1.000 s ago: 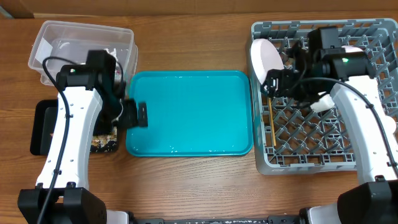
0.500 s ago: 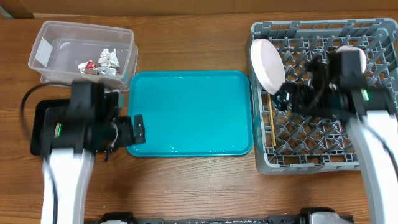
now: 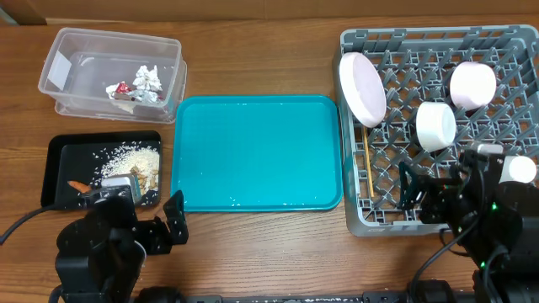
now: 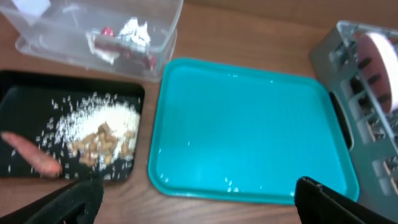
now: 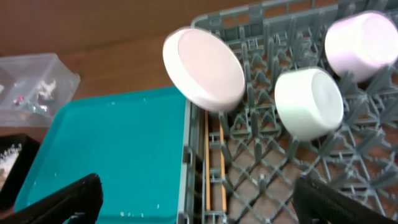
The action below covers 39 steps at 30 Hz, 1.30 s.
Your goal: Sort waste into correct bins and load items into the dishwasher
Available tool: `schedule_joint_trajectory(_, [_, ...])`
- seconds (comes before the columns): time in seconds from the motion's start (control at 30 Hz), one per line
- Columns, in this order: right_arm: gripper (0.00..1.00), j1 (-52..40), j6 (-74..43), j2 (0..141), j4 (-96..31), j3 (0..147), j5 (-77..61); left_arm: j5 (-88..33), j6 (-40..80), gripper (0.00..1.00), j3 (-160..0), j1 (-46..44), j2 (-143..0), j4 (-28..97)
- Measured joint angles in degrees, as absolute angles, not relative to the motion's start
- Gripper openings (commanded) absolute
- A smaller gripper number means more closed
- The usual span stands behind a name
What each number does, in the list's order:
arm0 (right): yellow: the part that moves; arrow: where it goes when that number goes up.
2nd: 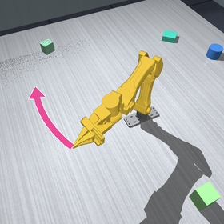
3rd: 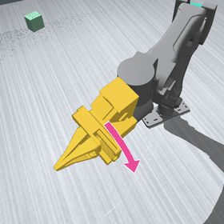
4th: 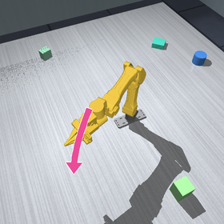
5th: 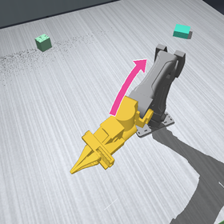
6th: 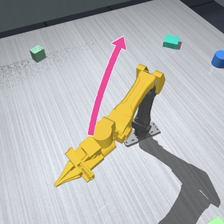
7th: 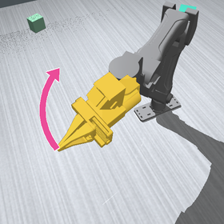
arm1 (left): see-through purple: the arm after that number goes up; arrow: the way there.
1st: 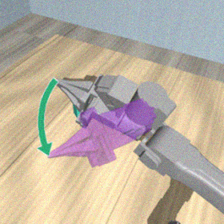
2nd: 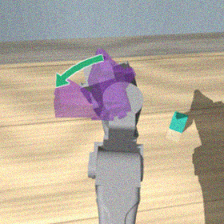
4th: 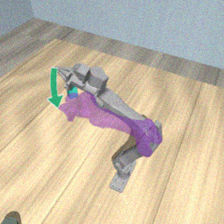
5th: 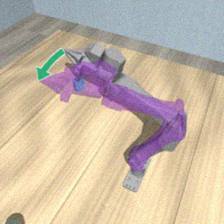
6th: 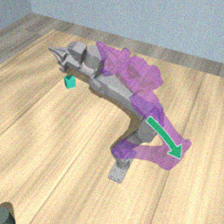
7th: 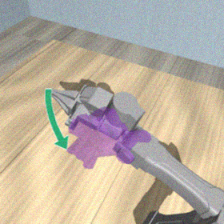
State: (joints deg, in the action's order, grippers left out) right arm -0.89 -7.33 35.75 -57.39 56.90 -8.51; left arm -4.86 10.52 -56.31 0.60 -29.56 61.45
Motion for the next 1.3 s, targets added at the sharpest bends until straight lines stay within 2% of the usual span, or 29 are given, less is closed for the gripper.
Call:
schedule_joint_trajectory(0.33, [1.00, -0.9, -7.3, 35.9, -60.7, 56.6, -8.1, -4.5, 10.5, 1.00, -55.8, 0.6, -29.6, 67.6])
schedule_joint_trajectory(0.9, [1.00, -0.9, -7.3, 34.9, -60.3, 56.2, -8.1, -4.5, 10.5, 1.00, -55.7, 0.6, -29.6, 67.8])
schedule_joint_trajectory(1.03, [1.00, -0.9, -6.9, 30.2, -54.3, 52.0, -7.8, -4.5, 10.5, 1.00, -55.7, 0.6, -29.6, 67.8])
schedule_joint_trajectory(1.3, [1.00, -0.9, -6.2, 12.8, -30.9, 31.2, -7.4, -4.5, 10.5, 1.00, -55.5, 0.6, -29.6, 67.8])
